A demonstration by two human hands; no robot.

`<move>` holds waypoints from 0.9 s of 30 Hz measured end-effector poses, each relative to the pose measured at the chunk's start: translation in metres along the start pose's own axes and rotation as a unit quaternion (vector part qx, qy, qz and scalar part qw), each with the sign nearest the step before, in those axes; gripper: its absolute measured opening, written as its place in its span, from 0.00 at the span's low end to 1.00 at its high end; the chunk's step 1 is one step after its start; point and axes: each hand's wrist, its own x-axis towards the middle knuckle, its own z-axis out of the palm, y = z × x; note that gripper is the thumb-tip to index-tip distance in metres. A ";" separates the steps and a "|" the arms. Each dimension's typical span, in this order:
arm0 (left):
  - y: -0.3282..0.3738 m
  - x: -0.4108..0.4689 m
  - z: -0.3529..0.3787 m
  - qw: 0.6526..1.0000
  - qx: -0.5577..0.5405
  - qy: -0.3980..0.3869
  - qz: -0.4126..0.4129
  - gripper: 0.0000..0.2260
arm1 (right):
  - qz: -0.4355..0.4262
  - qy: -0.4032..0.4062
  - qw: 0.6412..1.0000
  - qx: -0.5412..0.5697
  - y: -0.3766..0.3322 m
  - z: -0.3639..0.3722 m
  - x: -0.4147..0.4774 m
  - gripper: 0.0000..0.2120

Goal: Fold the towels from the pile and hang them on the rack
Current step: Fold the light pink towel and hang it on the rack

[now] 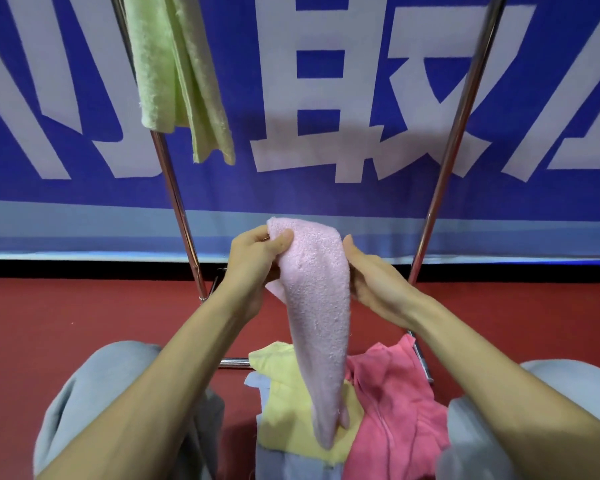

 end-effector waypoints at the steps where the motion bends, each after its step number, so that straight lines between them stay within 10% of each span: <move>1: 0.000 0.001 -0.003 1.000 -0.008 0.013 -0.009 0.08 | -0.012 0.005 1.000 -0.009 0.000 0.002 0.000 0.30; 6: 0.005 0.003 -0.011 0.991 -0.065 0.102 -0.052 0.03 | -0.082 0.005 0.991 -0.102 -0.001 0.001 -0.001 0.02; 15: 0.000 0.008 -0.010 0.980 -0.130 0.090 -0.118 0.15 | -0.169 0.064 0.976 -0.117 -0.016 0.005 -0.004 0.03; 27: -0.024 -0.005 0.015 0.975 0.166 -0.148 -0.031 0.11 | -0.079 0.221 0.958 0.166 -0.031 -0.017 -0.003 0.06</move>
